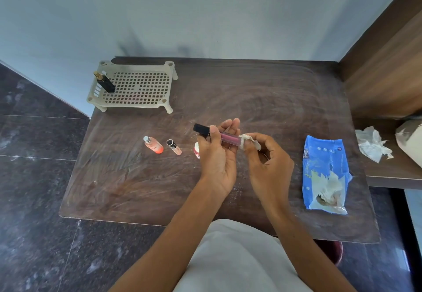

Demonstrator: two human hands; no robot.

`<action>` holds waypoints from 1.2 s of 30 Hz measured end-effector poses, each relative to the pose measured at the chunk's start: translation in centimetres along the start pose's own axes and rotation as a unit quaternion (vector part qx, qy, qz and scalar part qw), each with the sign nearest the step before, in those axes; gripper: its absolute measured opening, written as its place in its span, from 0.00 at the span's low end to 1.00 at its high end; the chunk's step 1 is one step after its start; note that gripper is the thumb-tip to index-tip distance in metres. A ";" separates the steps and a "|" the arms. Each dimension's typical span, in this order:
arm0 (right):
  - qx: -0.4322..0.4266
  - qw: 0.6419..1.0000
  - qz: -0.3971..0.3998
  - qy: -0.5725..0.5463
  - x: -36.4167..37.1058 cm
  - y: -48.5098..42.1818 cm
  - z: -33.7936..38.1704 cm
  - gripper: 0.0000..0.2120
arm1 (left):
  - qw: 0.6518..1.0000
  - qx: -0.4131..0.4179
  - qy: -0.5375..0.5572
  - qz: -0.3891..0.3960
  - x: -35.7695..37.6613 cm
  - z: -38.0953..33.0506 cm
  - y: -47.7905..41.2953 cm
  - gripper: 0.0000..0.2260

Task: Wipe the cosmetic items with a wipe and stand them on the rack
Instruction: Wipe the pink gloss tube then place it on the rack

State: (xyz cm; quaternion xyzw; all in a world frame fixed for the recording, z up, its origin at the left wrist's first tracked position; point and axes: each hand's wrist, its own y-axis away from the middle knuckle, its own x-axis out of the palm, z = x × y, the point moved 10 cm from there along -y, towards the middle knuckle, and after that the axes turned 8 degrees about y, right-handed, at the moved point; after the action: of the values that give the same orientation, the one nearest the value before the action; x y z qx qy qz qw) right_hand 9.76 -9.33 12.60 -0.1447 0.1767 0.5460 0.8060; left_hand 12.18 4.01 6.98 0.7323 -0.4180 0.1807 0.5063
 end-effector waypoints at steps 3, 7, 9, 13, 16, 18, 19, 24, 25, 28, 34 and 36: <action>-0.088 0.993 -0.004 0.078 0.0 0.7 1.2 0.06 | 1.000 0.002 0.016 -0.013 0.0 0.1 -0.3 0.08; -0.114 0.986 -0.030 0.116 -0.4 0.2 1.3 0.06 | 1.000 -0.014 -0.001 -0.016 -0.2 0.6 0.2 0.08; -0.100 0.987 -0.032 0.118 -0.5 -0.8 1.0 0.06 | 1.000 -0.014 -0.014 -0.014 -0.4 0.9 0.4 0.08; -0.071 0.992 -0.021 0.101 -0.6 -1.6 0.2 0.05 | 1.000 -0.013 -0.010 -0.006 -0.4 1.4 0.7 0.16; -0.030 0.998 -0.033 0.052 -1.2 -0.8 -0.5 0.05 | 0.999 -0.026 0.036 -0.016 -0.3 1.3 0.2 0.18; -0.034 0.999 -0.019 0.031 -1.1 0.0 -0.4 0.05 | 0.997 -0.039 0.057 -0.019 -0.3 1.3 -0.2 0.19; -0.049 0.998 -0.013 0.031 -1.0 0.5 -0.1 0.05 | 0.997 -0.046 0.058 -0.019 -0.3 1.3 -0.2 0.19; -0.144 0.982 -0.033 0.116 -0.8 0.4 1.5 0.06 | 0.996 -0.065 0.057 -0.029 -0.5 2.0 0.0 0.18; -0.146 0.982 -0.034 0.117 -0.8 0.1 1.6 0.05 | 0.996 -0.063 0.055 -0.028 -0.5 2.0 -0.1 0.18; -0.090 0.994 -0.016 0.064 -0.6 -0.7 1.0 0.05 | 0.997 -0.057 0.037 -0.019 -0.3 1.6 -0.4 0.17; -0.047 0.998 -0.001 0.040 -0.8 -1.7 0.5 0.05 | 0.996 -0.008 -0.079 0.036 0.5 0.2 0.1 0.12; -0.068 0.996 0.024 0.057 -0.3 -2.0 1.3 0.06 | 0.987 0.018 -0.145 0.067 0.8 0.1 0.4 0.12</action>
State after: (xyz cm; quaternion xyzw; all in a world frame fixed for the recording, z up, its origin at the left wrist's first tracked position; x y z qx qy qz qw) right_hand 11.66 -9.71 13.93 -0.2260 0.1883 0.5667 0.7696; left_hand 12.35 3.49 7.72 0.7303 -0.5317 0.1133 0.4137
